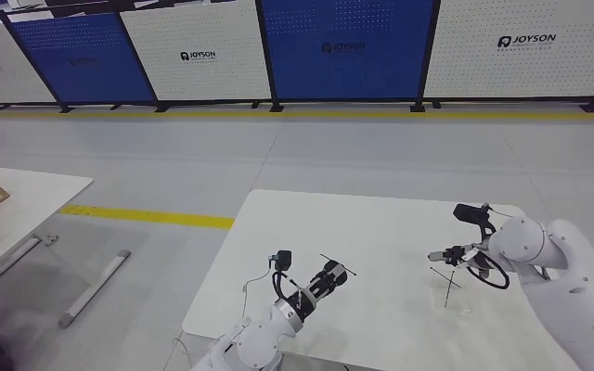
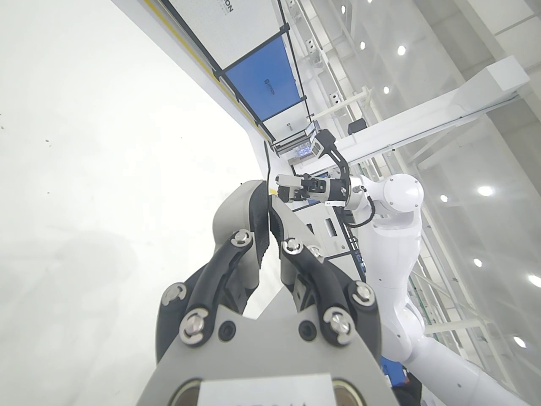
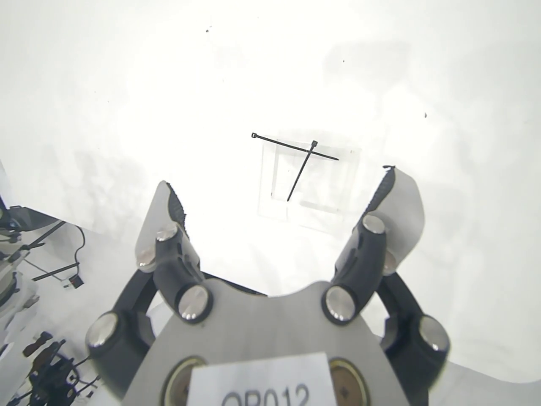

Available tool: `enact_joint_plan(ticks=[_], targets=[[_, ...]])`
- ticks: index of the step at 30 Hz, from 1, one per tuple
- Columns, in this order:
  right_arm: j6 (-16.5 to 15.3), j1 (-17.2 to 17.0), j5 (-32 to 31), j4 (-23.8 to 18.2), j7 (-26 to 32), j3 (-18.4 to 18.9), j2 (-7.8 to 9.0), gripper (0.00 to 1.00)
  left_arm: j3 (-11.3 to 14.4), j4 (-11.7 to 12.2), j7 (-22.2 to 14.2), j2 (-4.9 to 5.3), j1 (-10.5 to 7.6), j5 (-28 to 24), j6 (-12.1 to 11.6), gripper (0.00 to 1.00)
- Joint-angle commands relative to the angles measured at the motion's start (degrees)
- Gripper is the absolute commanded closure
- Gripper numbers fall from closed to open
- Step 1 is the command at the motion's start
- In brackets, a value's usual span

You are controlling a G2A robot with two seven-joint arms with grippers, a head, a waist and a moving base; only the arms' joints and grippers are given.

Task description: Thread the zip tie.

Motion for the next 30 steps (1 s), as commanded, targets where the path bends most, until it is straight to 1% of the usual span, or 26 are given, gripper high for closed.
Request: enact_joint_plan(ticks=[1,3,9,17,19,21,22,26,30], targets=[[-0.58,-0.74,0.90,0.53,-0.28,-0.12,-0.05,0.00,0.00,0.00,0.00,0.00,0.00,0.00,0.00,1.00],[0.03,-0.21,1.07,1.33,0.04,-0.47,-0.14,0.00,0.00,0.00,0.00,0.00,0.00,0.00,0.00,1.00],[0.03,1.94,1.95,4.86,0.04,-3.24,-0.66,0.00,0.00,0.00,0.00,0.00,0.00,0.00,0.00,1.00],[-0.14,1.88,1.91,4.87,-0.36,-3.40,-0.69,0.00,0.00,0.00,0.00,0.00,0.00,0.00,0.00,1.00],[-2.08,1.02,2.06,4.38,-1.67,-3.24,-0.60,0.00,0.00,0.00,0.00,0.00,0.00,0.00,0.00,1.00],[-6.98,0.56,3.49,3.59,0.04,-2.85,-0.31,0.00,0.00,0.00,0.00,0.00,0.00,0.00,0.00,1.00],[-7.78,0.48,3.36,3.73,0.04,-2.57,-0.13,0.00,0.00,0.00,0.00,0.00,0.00,0.00,0.00,1.00],[-3.00,0.01,1.18,2.34,0.04,-2.77,-0.01,0.00,0.00,0.00,0.00,0.00,0.00,0.00,0.00,1.00],[-3.00,0.01,1.18,2.34,0.04,-2.77,-0.01,0.00,0.00,0.00,0.00,0.00,0.00,0.00,0.00,1.00]])
